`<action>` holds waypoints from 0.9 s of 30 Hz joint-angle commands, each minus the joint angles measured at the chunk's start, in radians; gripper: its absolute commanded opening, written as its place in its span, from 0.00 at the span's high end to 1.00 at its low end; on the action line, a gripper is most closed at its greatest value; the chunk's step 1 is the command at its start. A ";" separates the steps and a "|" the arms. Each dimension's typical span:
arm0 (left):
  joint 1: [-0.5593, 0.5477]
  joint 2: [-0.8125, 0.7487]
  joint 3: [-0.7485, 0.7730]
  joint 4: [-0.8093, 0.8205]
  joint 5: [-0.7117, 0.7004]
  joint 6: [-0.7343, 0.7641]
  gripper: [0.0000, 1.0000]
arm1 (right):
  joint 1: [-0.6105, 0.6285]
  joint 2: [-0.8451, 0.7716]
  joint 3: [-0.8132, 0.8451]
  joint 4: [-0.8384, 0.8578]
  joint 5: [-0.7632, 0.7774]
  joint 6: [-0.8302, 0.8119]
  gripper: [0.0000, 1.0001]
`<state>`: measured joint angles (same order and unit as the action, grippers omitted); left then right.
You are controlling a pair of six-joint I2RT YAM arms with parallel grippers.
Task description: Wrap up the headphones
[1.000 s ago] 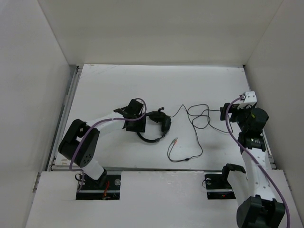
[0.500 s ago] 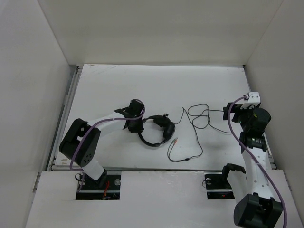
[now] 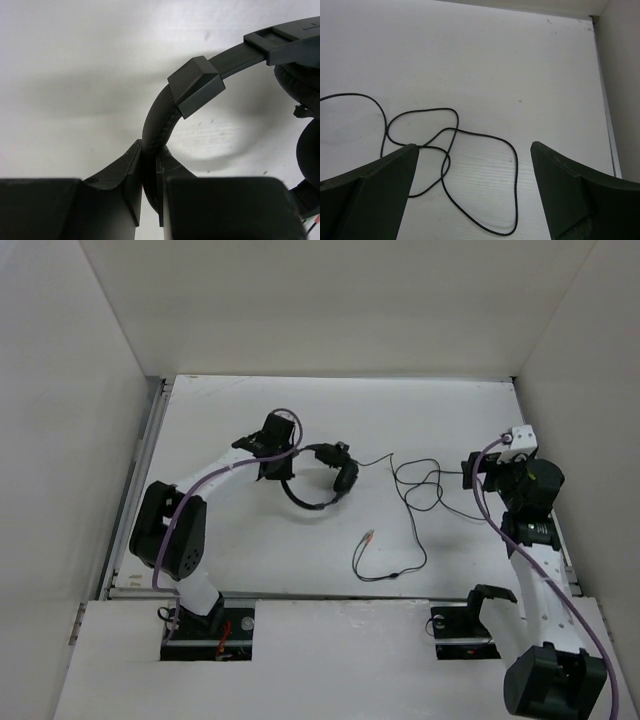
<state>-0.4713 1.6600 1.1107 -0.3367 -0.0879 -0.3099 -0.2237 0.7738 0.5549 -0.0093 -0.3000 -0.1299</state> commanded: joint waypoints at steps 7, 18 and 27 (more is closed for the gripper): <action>-0.007 -0.132 0.371 0.067 -0.084 0.429 1.00 | 0.383 0.019 0.134 0.251 -0.010 -0.272 0.00; -0.003 -0.305 0.509 0.028 0.007 0.554 1.00 | 0.623 0.041 0.194 0.373 -0.054 -0.225 0.00; 0.066 -0.385 0.543 -0.022 0.082 0.496 1.00 | 0.767 0.255 0.371 0.368 -0.084 -0.203 0.00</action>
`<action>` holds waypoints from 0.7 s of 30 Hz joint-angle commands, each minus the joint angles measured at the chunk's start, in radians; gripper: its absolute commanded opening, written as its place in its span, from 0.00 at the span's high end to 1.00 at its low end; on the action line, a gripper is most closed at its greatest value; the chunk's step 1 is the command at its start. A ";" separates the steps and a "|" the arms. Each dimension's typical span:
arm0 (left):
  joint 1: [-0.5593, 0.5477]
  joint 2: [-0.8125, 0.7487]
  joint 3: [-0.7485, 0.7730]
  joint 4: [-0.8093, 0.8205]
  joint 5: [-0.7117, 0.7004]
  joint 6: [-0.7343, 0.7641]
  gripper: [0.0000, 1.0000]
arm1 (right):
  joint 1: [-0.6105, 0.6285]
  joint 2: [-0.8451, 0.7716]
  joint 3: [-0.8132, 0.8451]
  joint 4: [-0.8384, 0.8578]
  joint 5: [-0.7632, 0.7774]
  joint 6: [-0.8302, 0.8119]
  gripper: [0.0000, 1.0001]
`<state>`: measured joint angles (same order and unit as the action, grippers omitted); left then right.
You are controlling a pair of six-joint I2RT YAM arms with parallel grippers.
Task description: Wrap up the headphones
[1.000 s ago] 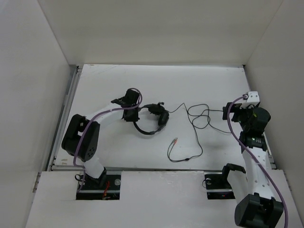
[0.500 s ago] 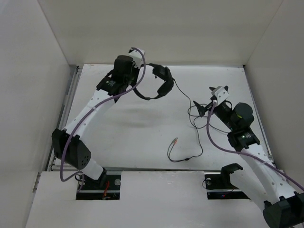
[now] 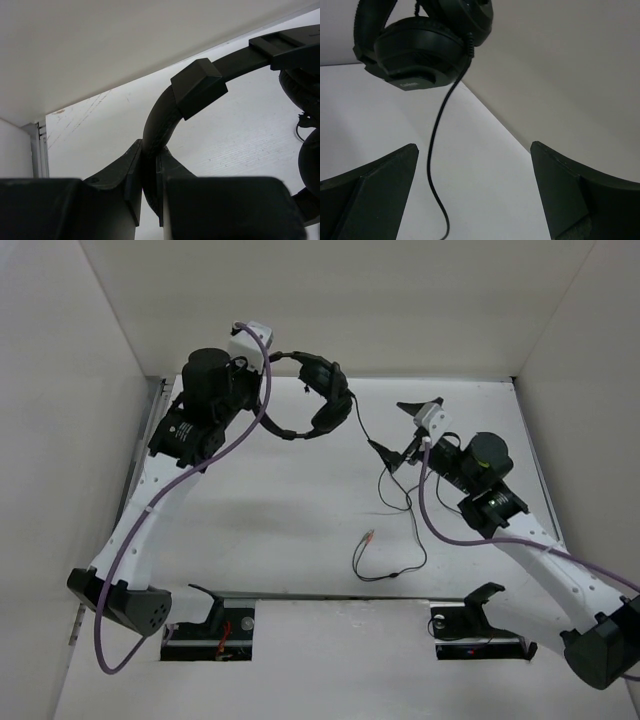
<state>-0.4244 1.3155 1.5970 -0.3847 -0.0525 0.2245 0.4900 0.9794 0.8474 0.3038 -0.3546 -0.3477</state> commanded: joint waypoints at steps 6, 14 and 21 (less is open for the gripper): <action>0.031 -0.039 0.078 0.026 0.049 -0.039 1.00 | 0.143 0.105 0.134 0.043 -0.024 0.027 0.00; 0.052 -0.021 0.217 -0.009 0.095 -0.077 1.00 | 0.209 0.179 0.065 0.080 -0.020 -0.037 0.00; 0.095 -0.044 0.282 -0.031 0.190 -0.145 1.00 | 0.227 0.219 0.002 0.138 0.016 0.005 0.02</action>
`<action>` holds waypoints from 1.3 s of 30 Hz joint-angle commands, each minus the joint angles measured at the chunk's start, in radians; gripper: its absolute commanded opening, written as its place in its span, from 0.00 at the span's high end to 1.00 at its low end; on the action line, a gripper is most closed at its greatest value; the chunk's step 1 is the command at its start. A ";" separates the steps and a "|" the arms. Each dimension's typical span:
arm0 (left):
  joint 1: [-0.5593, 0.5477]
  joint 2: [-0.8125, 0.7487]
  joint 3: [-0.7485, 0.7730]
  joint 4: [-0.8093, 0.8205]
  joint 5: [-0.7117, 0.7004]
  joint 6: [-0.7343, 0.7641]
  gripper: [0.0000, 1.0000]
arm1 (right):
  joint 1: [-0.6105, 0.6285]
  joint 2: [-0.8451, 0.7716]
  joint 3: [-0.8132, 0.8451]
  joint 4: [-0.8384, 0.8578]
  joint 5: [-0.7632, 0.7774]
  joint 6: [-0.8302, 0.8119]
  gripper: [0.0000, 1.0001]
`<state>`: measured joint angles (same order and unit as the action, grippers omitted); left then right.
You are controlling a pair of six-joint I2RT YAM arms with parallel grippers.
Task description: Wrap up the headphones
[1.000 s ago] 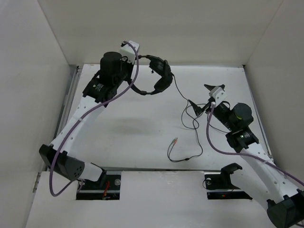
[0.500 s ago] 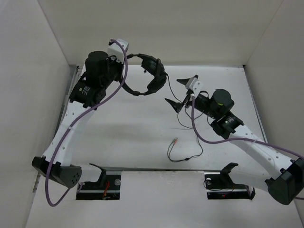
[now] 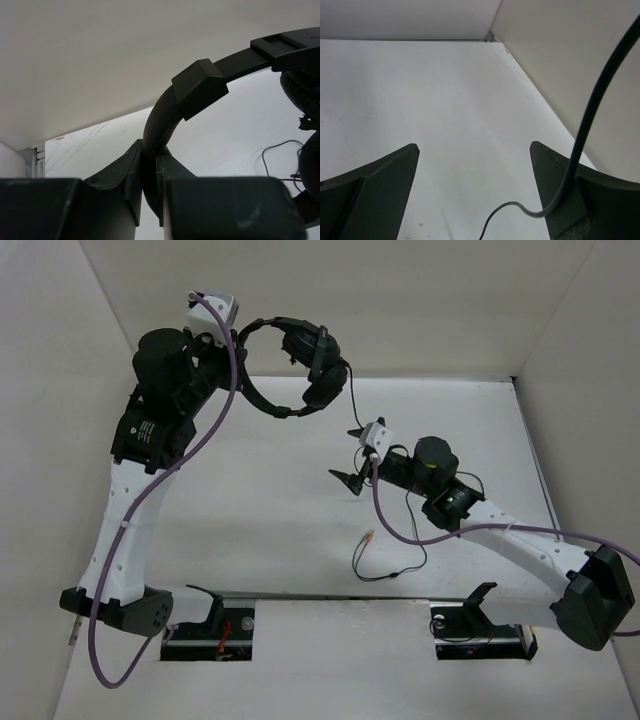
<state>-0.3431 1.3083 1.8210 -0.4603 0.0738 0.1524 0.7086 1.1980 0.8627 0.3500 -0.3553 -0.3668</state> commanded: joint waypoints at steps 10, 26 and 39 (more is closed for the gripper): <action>0.101 -0.023 0.184 0.046 0.158 -0.221 1.00 | 0.009 0.028 -0.018 0.130 -0.010 0.083 0.16; 0.241 -0.017 0.294 0.074 0.238 -0.389 1.00 | 0.010 -0.014 -0.142 0.152 -0.157 0.124 0.50; 0.309 -0.004 0.333 0.098 0.274 -0.462 1.00 | 0.030 -0.044 -0.211 0.150 -0.235 0.150 0.56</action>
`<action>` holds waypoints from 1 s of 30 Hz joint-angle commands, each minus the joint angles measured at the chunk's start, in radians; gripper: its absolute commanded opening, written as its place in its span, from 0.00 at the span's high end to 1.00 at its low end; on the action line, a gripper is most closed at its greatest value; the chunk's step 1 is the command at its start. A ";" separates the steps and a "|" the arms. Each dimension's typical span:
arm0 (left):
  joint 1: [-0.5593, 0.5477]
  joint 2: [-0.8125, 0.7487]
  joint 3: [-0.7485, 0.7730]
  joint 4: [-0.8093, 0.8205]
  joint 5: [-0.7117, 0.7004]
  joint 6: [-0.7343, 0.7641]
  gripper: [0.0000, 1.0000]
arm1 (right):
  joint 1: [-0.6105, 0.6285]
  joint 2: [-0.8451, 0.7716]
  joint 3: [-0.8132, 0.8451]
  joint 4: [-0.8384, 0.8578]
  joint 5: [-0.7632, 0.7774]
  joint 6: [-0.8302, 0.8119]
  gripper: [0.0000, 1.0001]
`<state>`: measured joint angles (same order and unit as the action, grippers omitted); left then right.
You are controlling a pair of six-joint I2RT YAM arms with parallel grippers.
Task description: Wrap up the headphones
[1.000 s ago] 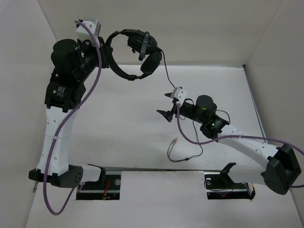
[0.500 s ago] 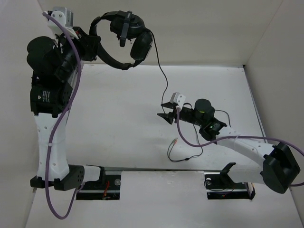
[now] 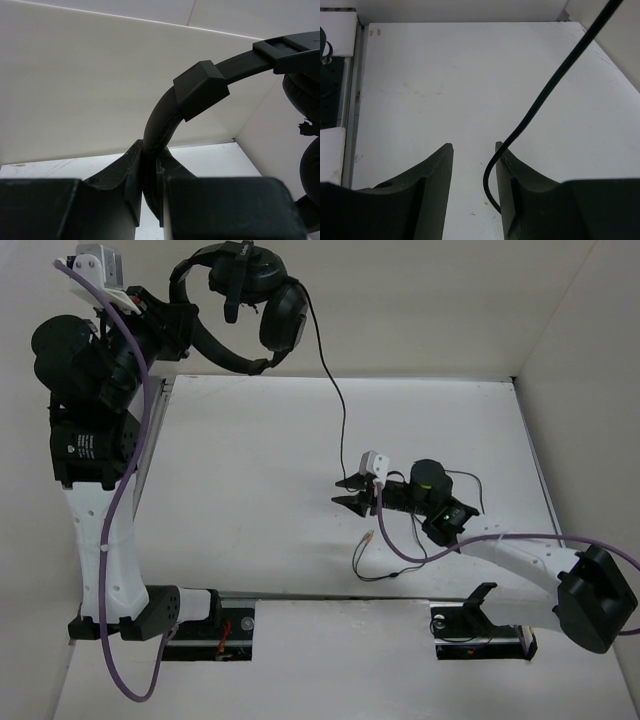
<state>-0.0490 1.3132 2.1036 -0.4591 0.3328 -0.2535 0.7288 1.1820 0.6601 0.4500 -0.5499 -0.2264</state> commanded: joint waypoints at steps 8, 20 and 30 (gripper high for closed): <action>0.027 0.001 0.035 0.109 0.011 -0.061 1.00 | -0.001 -0.070 -0.039 -0.029 -0.061 -0.040 0.85; -0.094 -0.026 -0.350 0.191 -0.265 0.092 1.00 | -0.107 -0.133 0.315 -0.635 0.197 -0.469 1.00; -0.254 0.034 -0.614 0.252 -0.524 0.336 1.00 | 0.122 0.067 0.601 -1.004 0.850 -1.270 1.00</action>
<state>-0.2867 1.3731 1.5032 -0.3332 -0.0853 -0.0021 0.8043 1.1980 1.2373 -0.4416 -0.0158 -1.1290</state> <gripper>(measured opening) 0.094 0.042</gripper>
